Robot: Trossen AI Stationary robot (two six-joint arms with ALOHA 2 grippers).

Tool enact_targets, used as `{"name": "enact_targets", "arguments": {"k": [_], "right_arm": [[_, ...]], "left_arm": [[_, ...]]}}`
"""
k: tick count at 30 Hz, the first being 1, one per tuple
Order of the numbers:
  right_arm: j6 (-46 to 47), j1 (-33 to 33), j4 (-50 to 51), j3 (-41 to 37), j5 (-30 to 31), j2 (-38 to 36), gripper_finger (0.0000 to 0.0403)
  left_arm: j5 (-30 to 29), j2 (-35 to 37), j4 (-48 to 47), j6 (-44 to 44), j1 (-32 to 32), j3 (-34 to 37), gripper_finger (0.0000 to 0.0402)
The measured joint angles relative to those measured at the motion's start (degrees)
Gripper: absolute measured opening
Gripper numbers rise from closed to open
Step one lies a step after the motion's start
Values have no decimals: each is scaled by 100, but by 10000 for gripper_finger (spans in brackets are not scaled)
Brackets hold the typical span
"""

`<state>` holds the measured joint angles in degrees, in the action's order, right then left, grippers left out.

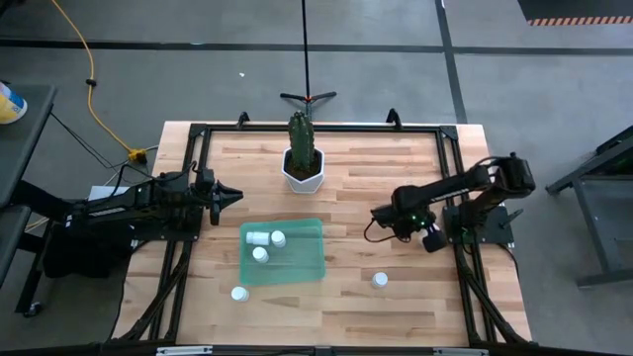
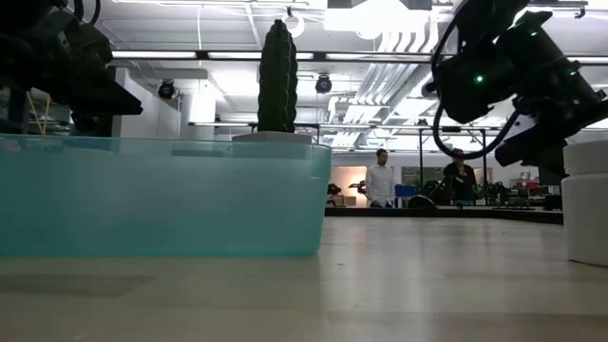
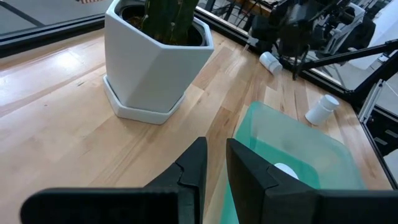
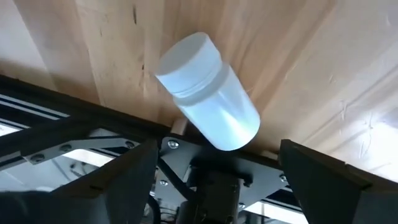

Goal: Pick and place pill bottles into a basket
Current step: Put the white pill bottle into the green bin

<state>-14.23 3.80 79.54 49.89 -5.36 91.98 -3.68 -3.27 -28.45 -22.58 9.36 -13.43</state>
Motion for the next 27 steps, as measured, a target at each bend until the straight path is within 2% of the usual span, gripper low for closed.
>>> {"name": "enact_targets", "arguments": {"k": [7,14,27], "right_arm": [[0,427,-306,0,355,0,328],[178,788,-401,0,466,0,328],[859,1143,-421,0,357,0,328]], "left_arm": [[2,0,0,2,-1,0,97],[2,0,0,0,0,0,97],[3,0,1,0,-1,0,97]]}}
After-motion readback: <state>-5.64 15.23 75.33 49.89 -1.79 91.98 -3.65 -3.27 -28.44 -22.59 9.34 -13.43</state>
